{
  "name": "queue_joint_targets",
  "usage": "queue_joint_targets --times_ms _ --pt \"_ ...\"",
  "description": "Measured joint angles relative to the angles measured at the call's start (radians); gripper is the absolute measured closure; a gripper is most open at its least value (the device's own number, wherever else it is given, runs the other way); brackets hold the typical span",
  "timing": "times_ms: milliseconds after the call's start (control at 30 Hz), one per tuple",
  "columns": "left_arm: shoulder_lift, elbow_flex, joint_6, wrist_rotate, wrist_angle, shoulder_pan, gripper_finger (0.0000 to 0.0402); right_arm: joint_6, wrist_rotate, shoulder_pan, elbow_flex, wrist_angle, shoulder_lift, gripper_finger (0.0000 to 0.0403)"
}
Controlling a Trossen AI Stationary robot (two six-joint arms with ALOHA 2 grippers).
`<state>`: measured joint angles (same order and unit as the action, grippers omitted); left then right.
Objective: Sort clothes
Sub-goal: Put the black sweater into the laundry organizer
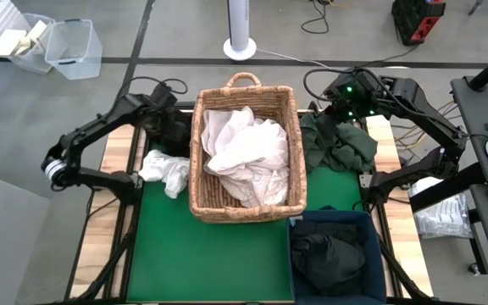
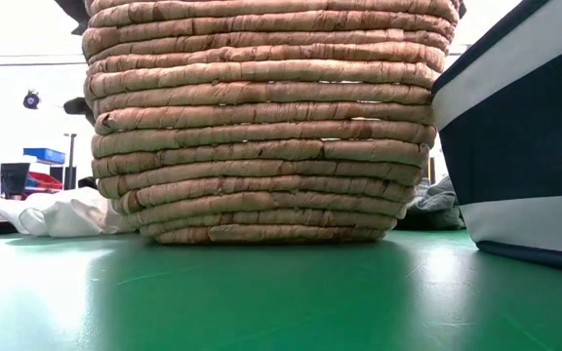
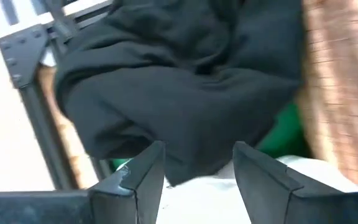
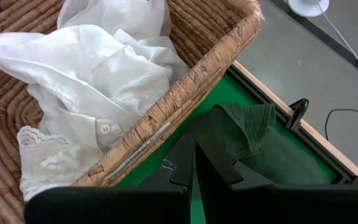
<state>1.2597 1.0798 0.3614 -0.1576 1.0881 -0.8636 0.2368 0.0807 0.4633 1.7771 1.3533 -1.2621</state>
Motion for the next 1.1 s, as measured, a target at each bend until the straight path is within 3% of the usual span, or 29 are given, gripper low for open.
queue_joint_targets --times_ms 133,533,1100 --pt "0.051 0.000 -0.011 -0.065 0.011 -0.005 0.0226 0.019 0.000 0.000 0.000 -0.001 0.000 0.0394" --pt "0.100 -0.001 -0.094 -0.062 -0.058 -0.060 0.0139 0.035 0.000 0.000 0.000 -0.006 -0.001 0.0394" --pt "0.290 -0.003 -0.236 -0.001 -0.111 -0.075 0.0141 0.044 0.000 0.000 0.000 -0.006 -0.002 0.0394"
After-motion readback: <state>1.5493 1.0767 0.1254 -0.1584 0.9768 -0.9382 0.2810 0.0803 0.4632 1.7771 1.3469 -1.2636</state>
